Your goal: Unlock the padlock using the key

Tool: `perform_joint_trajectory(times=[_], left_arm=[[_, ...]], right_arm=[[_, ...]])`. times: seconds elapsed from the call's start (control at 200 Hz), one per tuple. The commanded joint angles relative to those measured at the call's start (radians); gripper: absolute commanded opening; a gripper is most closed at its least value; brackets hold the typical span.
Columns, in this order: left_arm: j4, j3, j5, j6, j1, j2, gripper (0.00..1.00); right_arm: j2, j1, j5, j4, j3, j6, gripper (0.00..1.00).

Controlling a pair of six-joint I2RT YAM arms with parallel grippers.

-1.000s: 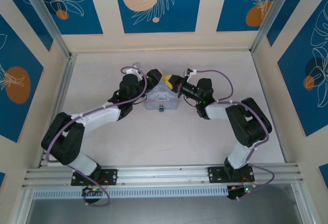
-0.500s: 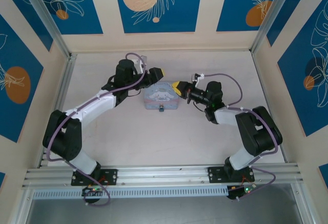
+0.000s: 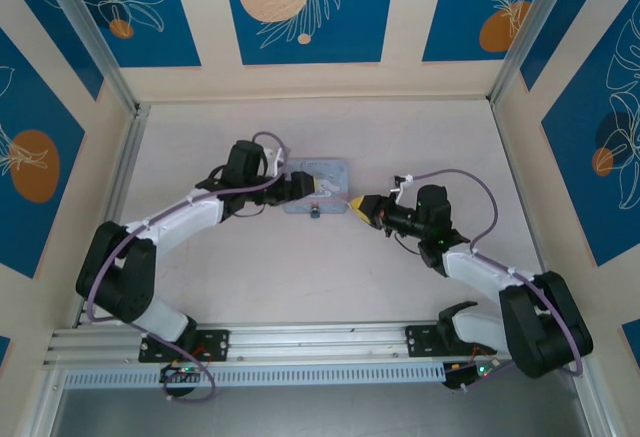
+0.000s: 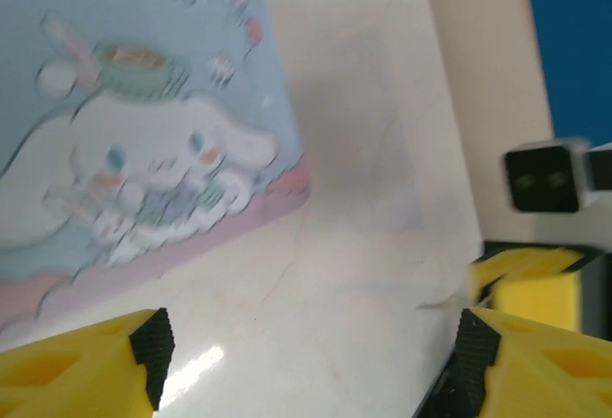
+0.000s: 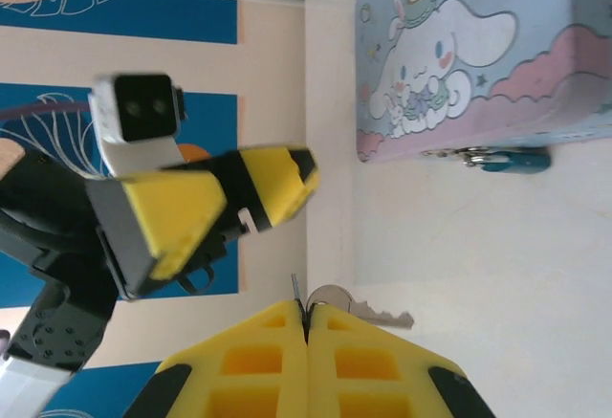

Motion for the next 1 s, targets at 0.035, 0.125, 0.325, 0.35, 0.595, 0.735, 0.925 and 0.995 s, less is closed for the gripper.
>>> perform_joint_trajectory(times=[0.035, 0.125, 0.325, 0.35, 0.595, 0.735, 0.925, 0.995], left_arm=[[0.007, -0.107, -0.088, 0.107, -0.047, -0.039, 0.83], [0.049, -0.154, -0.157, 0.130, -0.072, -0.029, 0.86], [0.156, -0.201, -0.287, 0.195, -0.125, 0.014, 0.88], [0.171, -0.205, -0.301, 0.200, -0.132, 0.019, 0.88], [0.330, -0.230, -0.365, 0.251, -0.182, 0.098, 0.88], [0.412, -0.246, -0.384, 0.259, -0.196, 0.140, 0.89], [0.484, -0.254, -0.412, 0.278, -0.207, 0.194, 0.89], [0.505, -0.256, -0.427, 0.284, -0.210, 0.212, 0.89]], right_arm=[[-0.029, -0.029, 0.046, -0.145, 0.021, -0.082, 0.00], [0.011, -0.042, 0.041, -0.147, 0.071, -0.078, 0.00], [0.130, -0.049, 0.051, -0.134, 0.204, -0.054, 0.00], [0.143, -0.050, 0.056, -0.130, 0.218, -0.049, 0.00], [0.308, -0.044, 0.088, -0.073, 0.319, 0.017, 0.00], [0.385, -0.036, 0.097, -0.059, 0.378, 0.039, 0.00], [0.481, -0.020, 0.098, -0.055, 0.454, 0.052, 0.00], [0.509, -0.014, 0.100, -0.053, 0.471, 0.058, 0.00]])
